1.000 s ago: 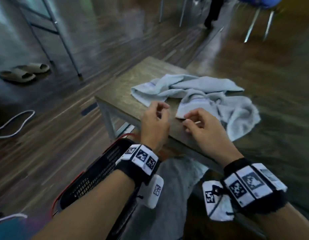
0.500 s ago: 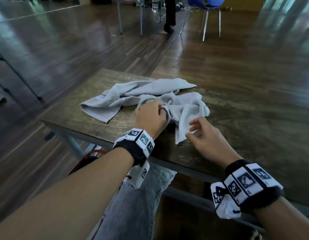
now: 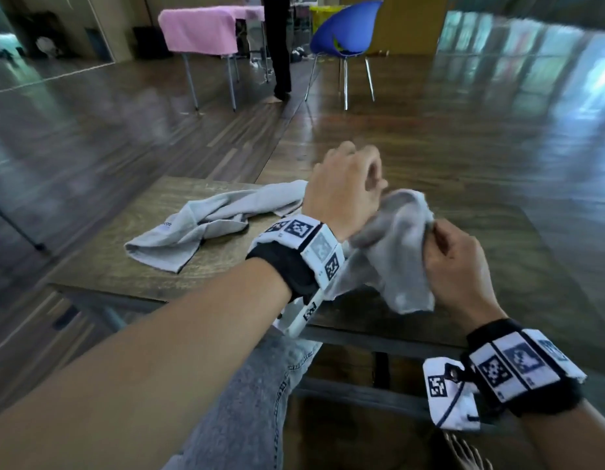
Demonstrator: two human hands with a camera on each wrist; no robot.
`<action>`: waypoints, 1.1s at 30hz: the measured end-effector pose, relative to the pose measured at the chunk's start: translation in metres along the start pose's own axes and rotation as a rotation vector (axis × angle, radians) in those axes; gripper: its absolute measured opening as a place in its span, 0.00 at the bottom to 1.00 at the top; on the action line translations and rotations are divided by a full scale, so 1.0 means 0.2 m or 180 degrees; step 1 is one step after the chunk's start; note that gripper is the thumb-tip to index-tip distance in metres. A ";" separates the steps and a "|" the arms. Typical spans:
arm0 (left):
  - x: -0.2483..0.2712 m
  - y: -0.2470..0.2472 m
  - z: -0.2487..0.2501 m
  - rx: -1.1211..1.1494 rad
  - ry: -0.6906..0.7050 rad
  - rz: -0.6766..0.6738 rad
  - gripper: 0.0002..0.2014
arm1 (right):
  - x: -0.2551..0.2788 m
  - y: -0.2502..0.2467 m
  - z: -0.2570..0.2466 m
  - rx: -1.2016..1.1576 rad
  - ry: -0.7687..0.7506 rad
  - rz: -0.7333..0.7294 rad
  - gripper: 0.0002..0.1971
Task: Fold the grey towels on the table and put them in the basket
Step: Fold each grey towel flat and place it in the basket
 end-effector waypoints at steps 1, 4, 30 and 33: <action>0.00 -0.01 0.01 0.0035 -0.0270 0.0153 0.09 | 0.00 -0.06 0.02 -0.0062 0.0079 0.0164 0.15; 0.04 0.12 0.07 0.0274 -0.0698 -0.0542 0.23 | 0.04 -0.15 0.07 -0.0224 0.0264 0.0325 0.14; 0.29 0.24 -0.06 0.0283 -0.0371 -0.1250 0.08 | 0.04 -0.42 0.04 0.0184 -0.0414 0.0250 0.03; 0.29 0.15 -0.16 0.0108 -0.0535 -0.0930 0.05 | 0.04 -0.43 0.04 0.0122 -0.0407 0.0462 0.03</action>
Point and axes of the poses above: each hand's wrist, its own x-axis away from the middle knuckle, its own y-axis out of the palm, z = x × y, the point moved 6 cm from there along -x, towards the middle knuckle, and after that the axes turned 5 degrees about z, right-handed, at the moved point
